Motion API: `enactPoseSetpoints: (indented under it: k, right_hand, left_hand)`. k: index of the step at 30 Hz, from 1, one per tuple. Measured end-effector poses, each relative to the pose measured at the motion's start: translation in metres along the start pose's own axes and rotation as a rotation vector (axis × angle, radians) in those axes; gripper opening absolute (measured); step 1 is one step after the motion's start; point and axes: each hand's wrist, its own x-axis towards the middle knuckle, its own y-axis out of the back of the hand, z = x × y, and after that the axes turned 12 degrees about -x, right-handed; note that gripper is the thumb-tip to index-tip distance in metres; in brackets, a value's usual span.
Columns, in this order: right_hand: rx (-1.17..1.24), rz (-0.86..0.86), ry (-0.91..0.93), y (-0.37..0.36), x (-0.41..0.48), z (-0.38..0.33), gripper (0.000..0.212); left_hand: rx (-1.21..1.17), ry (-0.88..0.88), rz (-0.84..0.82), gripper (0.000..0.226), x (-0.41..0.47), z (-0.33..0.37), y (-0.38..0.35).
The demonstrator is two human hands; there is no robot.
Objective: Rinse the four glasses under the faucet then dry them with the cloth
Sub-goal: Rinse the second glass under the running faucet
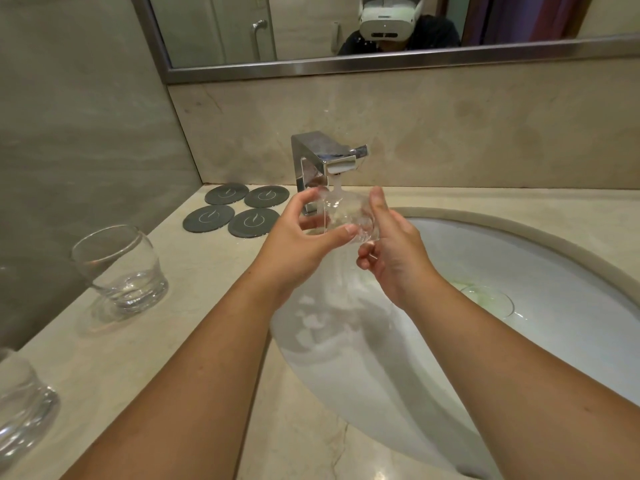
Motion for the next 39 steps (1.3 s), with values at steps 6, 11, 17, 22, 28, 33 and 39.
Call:
enactPoseSetpoints:
  k: [6, 11, 17, 22, 28, 33, 39]
  right_hand:
    - [0.076, -0.127, 0.000, 0.0022, 0.0000, -0.0013, 0.054]
    - [0.070, -0.093, 0.073, 0.0009, 0.0025, 0.0021, 0.048]
    - [0.083, -0.008, 0.040, 0.0009, 0.0000, -0.0003, 0.053]
    - [0.018, -0.030, -0.025, 0.0018, -0.0002, -0.0015, 0.060]
    - [0.094, -0.145, -0.008, 0.0019, -0.0003, -0.0015, 0.046]
    - [0.112, -0.062, 0.041, 0.0013, 0.0009, -0.0004, 0.046]
    - [0.083, -0.029, -0.007, 0.0025, 0.0014, -0.0003, 0.056]
  left_hand:
    - [-0.175, 0.067, 0.039, 0.052, 0.0017, 0.0031, -0.0021]
    - [-0.165, 0.052, 0.045, 0.055, 0.0032, -0.0004, -0.0019]
    - [0.050, -0.028, -0.056, 0.092, -0.0003, -0.0002, 0.0010]
    - [0.097, -0.092, -0.004, 0.076, -0.0011, 0.0025, -0.0014]
    - [-0.058, -0.023, 0.074, 0.067, 0.0055, -0.0011, -0.0024]
    - [-0.081, 0.021, 0.023, 0.065, 0.0045, -0.0022, -0.0015]
    - [0.031, -0.049, 0.013, 0.078, 0.0009, 0.0018, 0.0012]
